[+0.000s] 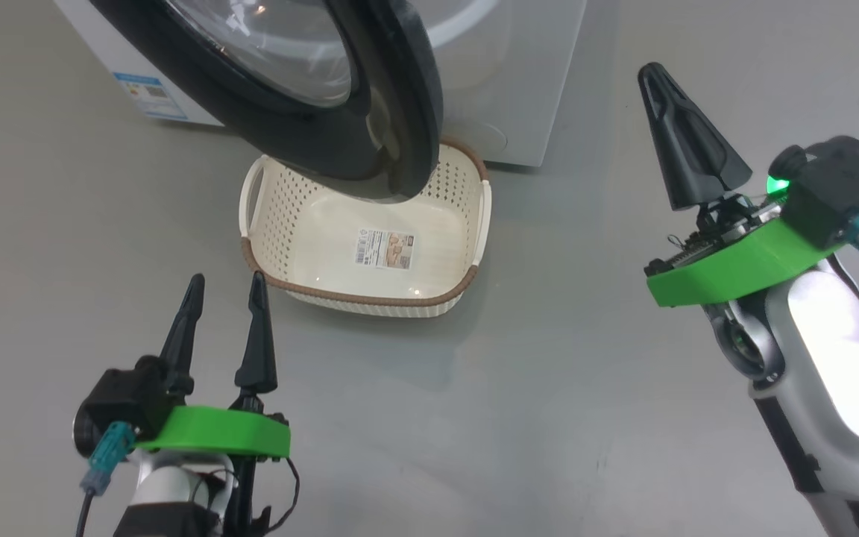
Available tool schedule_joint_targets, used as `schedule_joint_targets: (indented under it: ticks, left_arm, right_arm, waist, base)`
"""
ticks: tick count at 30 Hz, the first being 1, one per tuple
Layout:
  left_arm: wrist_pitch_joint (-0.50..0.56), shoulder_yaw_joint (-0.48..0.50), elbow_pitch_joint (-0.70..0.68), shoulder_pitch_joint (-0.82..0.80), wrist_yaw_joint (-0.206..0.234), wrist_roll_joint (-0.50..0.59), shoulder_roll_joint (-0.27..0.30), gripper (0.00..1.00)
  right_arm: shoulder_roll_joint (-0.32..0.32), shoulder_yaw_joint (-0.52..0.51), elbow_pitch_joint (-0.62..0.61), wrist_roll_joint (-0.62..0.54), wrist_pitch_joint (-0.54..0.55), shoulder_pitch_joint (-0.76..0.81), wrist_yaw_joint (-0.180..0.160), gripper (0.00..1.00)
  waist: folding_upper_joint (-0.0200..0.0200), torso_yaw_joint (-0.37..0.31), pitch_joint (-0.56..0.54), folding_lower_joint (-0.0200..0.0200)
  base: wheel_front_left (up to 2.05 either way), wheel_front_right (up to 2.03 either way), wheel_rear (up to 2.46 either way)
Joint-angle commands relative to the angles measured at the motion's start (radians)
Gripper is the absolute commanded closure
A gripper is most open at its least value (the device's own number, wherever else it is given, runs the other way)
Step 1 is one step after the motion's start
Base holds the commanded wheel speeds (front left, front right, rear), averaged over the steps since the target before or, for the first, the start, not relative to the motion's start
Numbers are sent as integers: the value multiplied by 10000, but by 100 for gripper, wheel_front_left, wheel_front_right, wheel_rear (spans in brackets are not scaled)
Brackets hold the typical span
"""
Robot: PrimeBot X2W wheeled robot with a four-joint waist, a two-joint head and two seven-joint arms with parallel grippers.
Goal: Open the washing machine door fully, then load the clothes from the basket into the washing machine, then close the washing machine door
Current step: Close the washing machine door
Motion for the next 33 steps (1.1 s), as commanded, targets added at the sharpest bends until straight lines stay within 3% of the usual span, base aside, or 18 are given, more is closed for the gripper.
schedule_joint_targets:
  ticks: [1,16,33]
  left_arm:
    - [-70,244,-341,-330,6,25,81,0]
    - [-70,-151,-369,-971,6,-416,0,0]
    - [-70,-535,-481,-1136,6,-964,-2,0]
  right_arm:
    - [-98,305,-413,133,-94,-392,-27,100]
    - [-971,3664,-460,627,-94,-2196,-27,100]
    - [-1301,4174,679,1033,-94,-2937,-27,100]
  waist:
    - [0,266,336,-3]
    - [0,1043,1272,-3]
    - [0,1885,1889,-3]
  base:
    - [0,0,0]
    - [0,0,0]
    - [0,0,0]
